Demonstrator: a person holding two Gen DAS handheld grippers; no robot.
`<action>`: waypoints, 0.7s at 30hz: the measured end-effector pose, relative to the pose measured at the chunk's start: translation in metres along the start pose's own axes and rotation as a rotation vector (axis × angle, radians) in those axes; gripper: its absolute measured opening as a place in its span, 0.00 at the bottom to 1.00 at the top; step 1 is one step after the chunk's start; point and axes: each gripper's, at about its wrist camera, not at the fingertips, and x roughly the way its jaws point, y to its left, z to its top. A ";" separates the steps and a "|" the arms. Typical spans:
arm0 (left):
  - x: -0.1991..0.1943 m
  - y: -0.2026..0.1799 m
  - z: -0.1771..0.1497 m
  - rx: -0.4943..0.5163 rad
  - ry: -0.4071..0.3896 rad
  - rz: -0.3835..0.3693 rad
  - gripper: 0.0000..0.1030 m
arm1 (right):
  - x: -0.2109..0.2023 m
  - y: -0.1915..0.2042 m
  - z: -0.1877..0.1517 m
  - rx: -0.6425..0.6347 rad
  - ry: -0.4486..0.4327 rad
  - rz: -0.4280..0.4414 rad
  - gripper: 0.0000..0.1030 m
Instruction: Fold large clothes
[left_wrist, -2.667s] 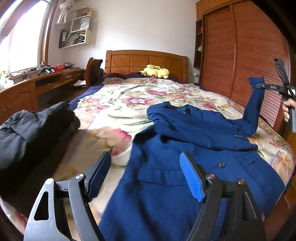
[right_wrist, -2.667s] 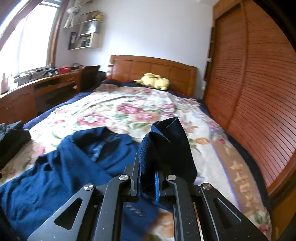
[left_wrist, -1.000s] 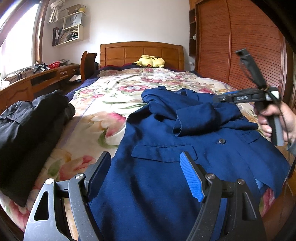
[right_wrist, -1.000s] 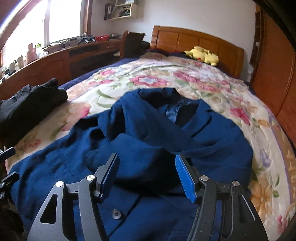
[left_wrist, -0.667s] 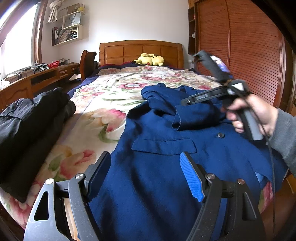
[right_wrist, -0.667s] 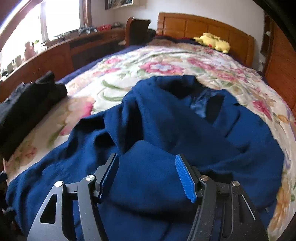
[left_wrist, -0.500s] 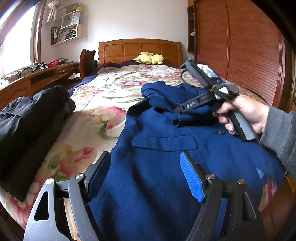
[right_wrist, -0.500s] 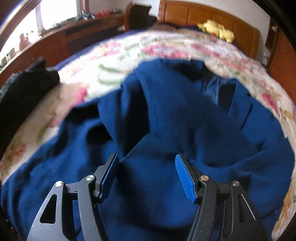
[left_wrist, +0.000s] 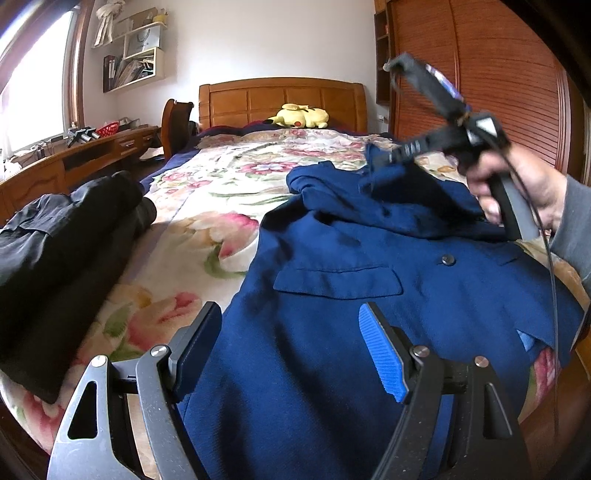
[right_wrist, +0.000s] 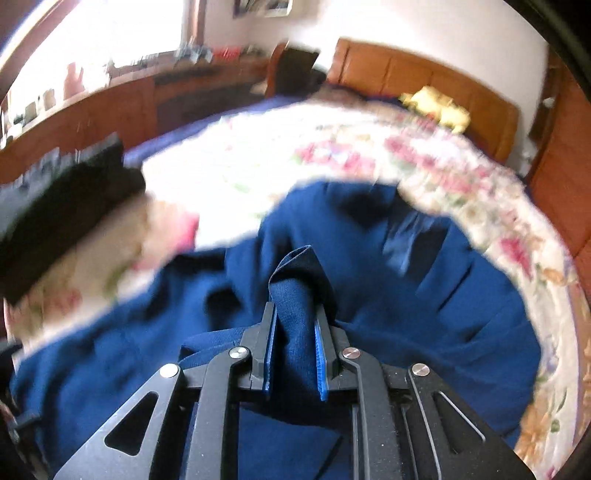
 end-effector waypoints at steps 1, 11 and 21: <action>-0.001 0.001 0.000 -0.001 -0.001 0.003 0.75 | -0.005 0.001 0.005 0.010 -0.030 -0.016 0.17; -0.027 0.012 -0.010 -0.014 -0.007 0.026 0.75 | -0.014 0.028 -0.021 0.039 -0.076 -0.016 0.19; -0.062 -0.001 -0.002 0.002 -0.048 0.014 0.75 | -0.040 0.022 -0.105 0.121 -0.008 0.083 0.22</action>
